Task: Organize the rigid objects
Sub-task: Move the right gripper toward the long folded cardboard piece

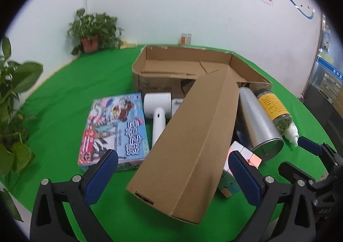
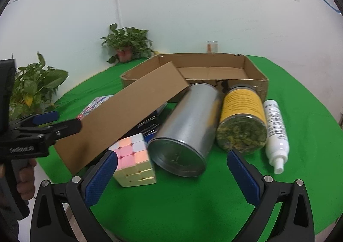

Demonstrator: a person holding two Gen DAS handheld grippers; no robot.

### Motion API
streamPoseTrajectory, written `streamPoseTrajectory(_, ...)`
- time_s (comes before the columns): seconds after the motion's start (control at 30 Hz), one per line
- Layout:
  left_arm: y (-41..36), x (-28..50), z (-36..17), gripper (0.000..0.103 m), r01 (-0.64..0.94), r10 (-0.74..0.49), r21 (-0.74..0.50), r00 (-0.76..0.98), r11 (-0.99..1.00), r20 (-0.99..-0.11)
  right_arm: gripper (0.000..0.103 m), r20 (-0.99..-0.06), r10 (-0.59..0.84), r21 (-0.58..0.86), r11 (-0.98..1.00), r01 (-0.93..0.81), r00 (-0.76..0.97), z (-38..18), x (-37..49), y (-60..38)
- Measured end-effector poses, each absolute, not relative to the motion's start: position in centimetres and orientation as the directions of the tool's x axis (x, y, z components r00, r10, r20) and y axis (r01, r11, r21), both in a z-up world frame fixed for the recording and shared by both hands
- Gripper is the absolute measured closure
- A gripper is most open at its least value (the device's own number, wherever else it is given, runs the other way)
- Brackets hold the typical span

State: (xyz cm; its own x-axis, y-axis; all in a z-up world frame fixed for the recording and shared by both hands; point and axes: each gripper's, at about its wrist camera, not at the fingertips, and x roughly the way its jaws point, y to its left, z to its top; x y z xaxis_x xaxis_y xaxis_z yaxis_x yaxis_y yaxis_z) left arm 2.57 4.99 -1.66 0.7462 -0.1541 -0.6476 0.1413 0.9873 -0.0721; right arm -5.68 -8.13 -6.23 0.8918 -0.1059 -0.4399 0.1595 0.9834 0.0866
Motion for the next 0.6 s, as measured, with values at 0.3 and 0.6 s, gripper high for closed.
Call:
streamPoseTrajectory(0.3, 8.0, 4.7, -3.9, 0.002, 0.185, -0.395, -0.356, 0.572, 0.916, -0.719, 0.000, -0.465, 0.020, 0.137, 0.989, 0.049, 0.885, -6.2, -5.0, -7.2)
streamPoseTrajectory(0.6, 6.4, 2.1, -2.9, 0.011, 0.268, -0.412, -0.314, 0.559, 0.911, -0.719, 0.000, -0.510, 0.082, 0.217, 0.976, 0.036, 0.856, -5.2, -2.5, -7.6)
